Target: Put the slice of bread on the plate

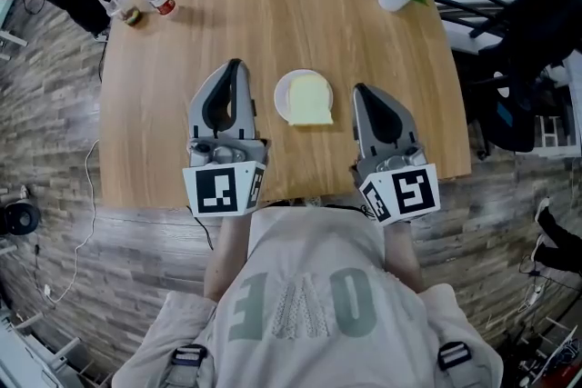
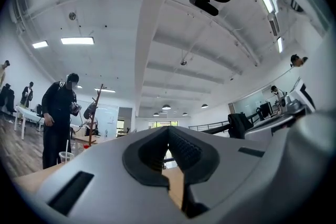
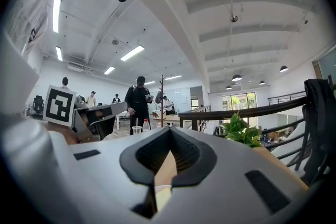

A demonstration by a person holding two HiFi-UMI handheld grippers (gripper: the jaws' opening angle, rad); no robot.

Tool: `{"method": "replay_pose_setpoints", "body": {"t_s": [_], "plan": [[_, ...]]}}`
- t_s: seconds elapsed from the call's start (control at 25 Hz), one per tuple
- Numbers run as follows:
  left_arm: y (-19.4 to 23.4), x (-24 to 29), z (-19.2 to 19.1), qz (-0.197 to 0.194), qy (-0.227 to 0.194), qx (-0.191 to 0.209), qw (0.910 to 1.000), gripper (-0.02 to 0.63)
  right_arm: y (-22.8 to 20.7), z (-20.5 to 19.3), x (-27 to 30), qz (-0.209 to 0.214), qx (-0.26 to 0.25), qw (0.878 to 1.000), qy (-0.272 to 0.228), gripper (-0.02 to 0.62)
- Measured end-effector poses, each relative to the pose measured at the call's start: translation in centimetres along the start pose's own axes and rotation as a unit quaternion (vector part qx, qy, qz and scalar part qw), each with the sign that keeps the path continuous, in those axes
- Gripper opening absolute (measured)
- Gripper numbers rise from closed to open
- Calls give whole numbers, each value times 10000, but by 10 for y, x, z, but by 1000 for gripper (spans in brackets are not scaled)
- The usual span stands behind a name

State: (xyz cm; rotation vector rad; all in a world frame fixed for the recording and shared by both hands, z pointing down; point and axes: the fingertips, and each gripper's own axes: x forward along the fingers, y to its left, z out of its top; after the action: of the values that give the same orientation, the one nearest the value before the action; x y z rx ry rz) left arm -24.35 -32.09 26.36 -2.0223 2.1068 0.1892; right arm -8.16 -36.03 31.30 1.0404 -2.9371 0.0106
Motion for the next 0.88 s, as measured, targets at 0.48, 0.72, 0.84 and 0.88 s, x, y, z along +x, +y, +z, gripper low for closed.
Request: {"method": "replay_pose_setpoints", "body": {"t_s": [0.48,0.72,0.84,0.88], "plan": [[1,-3,10,71,-89,189,9998,8,5,-2,-1,39,-44,10000,39,17],[0,-4,14,7,-110,175,9998,8,3,-6,-6,-44,30,10000,78,17],[2,-4,15,44,-94,179,9998,8,4,-8,-8,-46,66,9999,113,17],[2,-4,15,58,-89,172,9998,8,5,-9,-9,-42,75,9999,125,17]]}}
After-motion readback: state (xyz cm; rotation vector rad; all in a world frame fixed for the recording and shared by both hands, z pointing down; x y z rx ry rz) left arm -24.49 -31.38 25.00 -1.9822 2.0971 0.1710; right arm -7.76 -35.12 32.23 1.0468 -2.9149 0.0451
